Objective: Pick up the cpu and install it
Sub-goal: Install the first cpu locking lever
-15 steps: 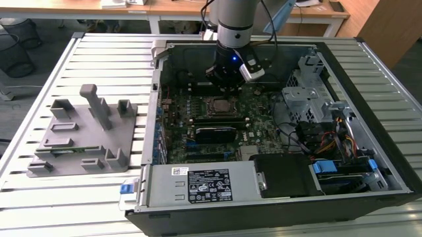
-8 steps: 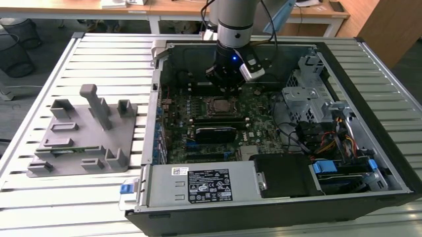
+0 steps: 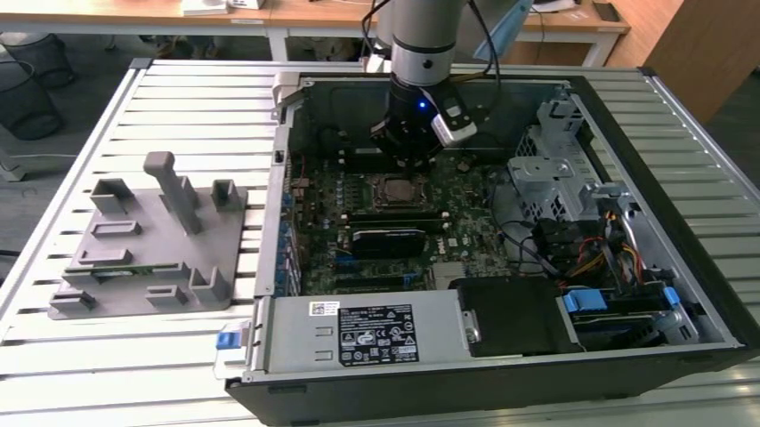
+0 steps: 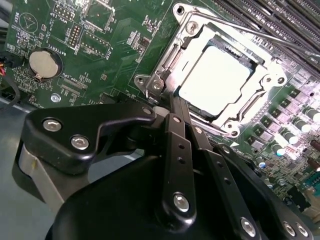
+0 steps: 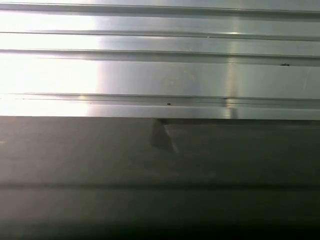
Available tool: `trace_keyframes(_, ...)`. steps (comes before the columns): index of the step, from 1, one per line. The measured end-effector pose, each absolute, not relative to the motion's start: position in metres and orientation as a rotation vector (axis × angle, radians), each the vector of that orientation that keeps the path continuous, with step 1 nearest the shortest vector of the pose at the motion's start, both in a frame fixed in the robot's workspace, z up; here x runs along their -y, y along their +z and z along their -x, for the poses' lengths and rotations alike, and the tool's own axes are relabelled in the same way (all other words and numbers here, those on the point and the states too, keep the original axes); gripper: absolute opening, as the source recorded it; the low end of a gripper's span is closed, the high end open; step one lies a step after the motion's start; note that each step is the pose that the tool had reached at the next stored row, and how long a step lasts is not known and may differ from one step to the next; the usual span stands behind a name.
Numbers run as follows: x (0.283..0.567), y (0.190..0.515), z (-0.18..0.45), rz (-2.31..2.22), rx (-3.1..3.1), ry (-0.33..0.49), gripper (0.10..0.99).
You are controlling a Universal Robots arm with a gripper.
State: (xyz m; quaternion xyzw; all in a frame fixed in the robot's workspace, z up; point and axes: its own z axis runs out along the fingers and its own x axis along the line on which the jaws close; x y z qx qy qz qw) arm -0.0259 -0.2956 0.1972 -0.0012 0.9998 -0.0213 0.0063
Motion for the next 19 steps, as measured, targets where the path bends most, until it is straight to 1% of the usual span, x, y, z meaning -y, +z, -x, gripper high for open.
trace_keyframes(3, 0.2953, 0.1961, 0.0259, 0.003, -3.129, -0.055, 0.106)
trace_keyframes(11, 0.2951, 0.1956, 0.0258, 0.003, -3.129, 0.019, 0.106)
trace_keyframes(19, 0.2951, 0.2048, 0.0258, 0.003, -3.128, 0.025, 0.106)
